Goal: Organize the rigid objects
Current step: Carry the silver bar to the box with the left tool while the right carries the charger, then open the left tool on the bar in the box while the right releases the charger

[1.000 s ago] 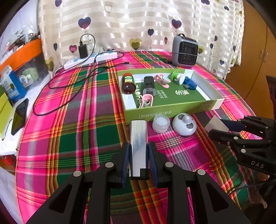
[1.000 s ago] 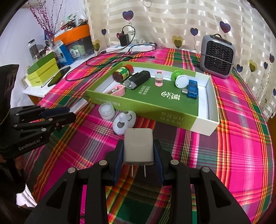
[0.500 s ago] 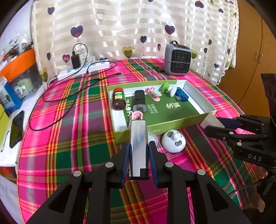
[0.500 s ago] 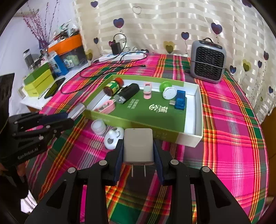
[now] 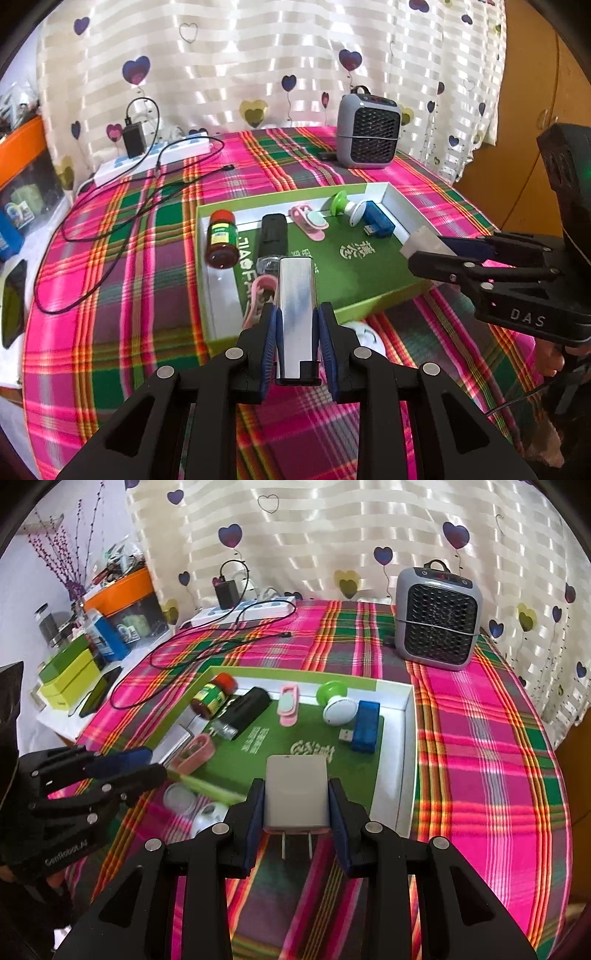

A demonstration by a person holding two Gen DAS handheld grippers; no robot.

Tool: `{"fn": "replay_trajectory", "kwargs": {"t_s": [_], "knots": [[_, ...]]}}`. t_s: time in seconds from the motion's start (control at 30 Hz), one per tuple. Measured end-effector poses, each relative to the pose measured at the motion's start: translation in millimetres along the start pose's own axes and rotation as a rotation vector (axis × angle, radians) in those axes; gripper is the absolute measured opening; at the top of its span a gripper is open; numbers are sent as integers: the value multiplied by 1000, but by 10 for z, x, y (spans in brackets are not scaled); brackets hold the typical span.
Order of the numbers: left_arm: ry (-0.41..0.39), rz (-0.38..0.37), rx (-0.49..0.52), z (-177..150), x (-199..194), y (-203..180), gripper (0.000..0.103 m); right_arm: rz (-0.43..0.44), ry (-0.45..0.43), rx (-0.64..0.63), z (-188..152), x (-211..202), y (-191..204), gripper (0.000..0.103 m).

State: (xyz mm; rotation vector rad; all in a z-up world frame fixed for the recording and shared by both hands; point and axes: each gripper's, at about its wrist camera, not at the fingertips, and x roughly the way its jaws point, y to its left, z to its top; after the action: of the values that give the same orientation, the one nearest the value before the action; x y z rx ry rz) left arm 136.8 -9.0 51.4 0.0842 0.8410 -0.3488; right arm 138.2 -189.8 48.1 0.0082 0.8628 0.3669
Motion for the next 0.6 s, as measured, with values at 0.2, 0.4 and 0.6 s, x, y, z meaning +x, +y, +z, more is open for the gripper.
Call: {"fn": "replay_trajectory", "kwargs": {"t_s": [0.2,0.4,0.6], "knots": [[5,-13,-7,138,149,-1,22,-1,17,6,134,169,-73,34],[22,-26,-6,223,295,-3,22,3,34,14,240,314,-131,34],[33,-26,-10,272,404,0,22,10,50,2,315,434,-140,34]]}}
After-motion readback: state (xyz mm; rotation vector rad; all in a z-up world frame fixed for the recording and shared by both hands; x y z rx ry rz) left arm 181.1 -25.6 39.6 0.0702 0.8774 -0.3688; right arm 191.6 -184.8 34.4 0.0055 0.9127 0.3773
